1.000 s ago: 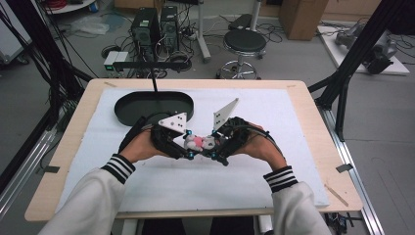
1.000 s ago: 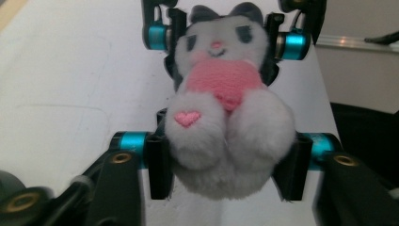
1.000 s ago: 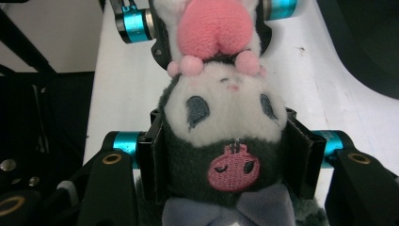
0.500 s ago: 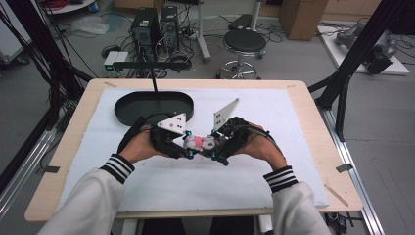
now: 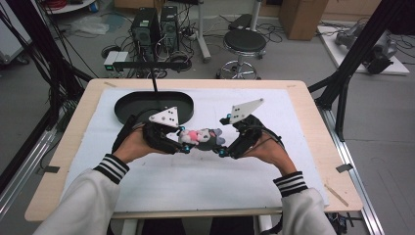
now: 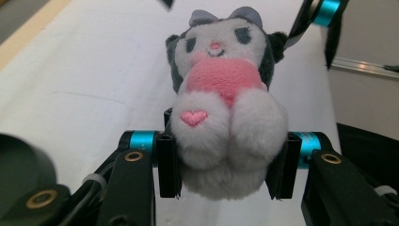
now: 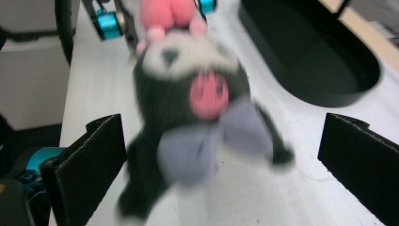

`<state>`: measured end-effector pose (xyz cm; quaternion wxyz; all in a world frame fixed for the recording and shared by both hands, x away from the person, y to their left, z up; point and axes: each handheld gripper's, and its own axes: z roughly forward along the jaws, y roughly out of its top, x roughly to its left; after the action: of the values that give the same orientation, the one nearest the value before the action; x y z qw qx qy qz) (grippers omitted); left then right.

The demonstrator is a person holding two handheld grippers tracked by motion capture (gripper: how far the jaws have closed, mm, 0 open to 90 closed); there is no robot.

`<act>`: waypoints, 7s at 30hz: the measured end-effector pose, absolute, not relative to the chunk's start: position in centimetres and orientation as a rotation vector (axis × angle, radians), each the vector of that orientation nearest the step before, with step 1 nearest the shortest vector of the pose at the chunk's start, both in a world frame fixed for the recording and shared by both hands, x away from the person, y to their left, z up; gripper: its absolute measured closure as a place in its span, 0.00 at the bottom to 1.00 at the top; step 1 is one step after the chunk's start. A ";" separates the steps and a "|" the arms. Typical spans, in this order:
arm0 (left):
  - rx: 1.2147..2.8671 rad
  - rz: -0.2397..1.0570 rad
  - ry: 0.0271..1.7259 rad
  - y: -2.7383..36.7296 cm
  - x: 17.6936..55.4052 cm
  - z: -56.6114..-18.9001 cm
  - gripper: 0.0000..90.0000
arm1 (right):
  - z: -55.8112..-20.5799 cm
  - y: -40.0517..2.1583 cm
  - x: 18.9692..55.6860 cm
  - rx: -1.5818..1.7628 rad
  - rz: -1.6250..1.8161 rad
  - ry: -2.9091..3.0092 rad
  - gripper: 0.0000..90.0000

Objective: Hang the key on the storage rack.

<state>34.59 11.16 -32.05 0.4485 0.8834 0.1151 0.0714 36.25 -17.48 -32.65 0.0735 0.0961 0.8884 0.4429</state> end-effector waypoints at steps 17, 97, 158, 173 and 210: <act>2.035 0.350 0.554 15.8 34.8 -31.4 0.62 | -35.5 -26.5 33.6 0.654 1.487 2.276 0.00; 1.670 0.895 1.151 24.0 41.8 -27.5 0.62 | -45.0 -33.5 28.5 0.873 1.621 1.762 0.01; 1.657 0.852 1.284 26.4 41.4 -32.3 0.62 | -45.1 -33.7 28.5 0.885 1.634 1.750 0.01; 1.712 0.844 1.311 25.7 43.3 -34.5 0.62 | -45.1 -33.7 28.5 0.888 1.638 1.743 0.00; 1.600 0.570 0.828 29.7 32.7 -39.9 0.02 | -45.1 -33.7 28.5 0.893 1.632 1.737 0.00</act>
<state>32.71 29.66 -39.89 0.5860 0.6861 0.3550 0.2446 28.50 -33.68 -45.12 0.2940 0.3356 0.6522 0.6128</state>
